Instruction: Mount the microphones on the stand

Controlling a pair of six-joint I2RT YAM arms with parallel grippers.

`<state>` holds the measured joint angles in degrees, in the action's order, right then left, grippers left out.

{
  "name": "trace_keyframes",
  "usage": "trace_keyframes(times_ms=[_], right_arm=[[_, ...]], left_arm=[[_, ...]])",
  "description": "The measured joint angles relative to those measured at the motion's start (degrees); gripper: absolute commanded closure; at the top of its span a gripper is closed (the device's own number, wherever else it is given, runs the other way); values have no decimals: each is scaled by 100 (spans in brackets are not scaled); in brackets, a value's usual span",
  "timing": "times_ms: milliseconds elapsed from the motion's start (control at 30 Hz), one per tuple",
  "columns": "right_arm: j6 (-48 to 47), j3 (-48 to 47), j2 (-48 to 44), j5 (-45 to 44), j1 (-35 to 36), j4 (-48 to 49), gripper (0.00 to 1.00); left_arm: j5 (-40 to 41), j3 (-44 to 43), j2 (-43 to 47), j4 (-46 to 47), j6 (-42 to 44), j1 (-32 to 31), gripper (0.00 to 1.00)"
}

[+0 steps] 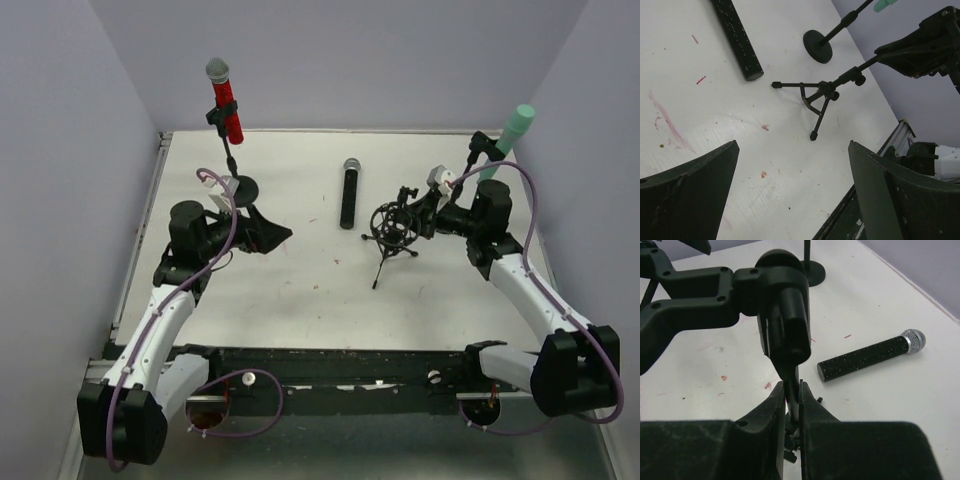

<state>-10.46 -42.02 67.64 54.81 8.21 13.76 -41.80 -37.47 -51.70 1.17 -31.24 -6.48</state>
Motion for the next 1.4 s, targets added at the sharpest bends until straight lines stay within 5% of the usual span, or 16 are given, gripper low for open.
trace_keyframes(times_ms=[267, 433, 733, 1400], right_arm=[[-730, 212, -358, 146, 9, -846, 33], [-887, 317, -369, 160, -7, -1246, 15], [-1572, 365, -433, 238, -219, -1744, 7], [-3379, -612, 612, 1530, -264, -2304, 16]], left_arm=[[717, -260, -901, -122, -142, -1128, 2], [1182, -876, -1845, -146, -175, -1613, 2], [1604, -2122, -3475, -431, 166, -1652, 2], [2151, -809, -1185, -935, 1154, -1652, 2]])
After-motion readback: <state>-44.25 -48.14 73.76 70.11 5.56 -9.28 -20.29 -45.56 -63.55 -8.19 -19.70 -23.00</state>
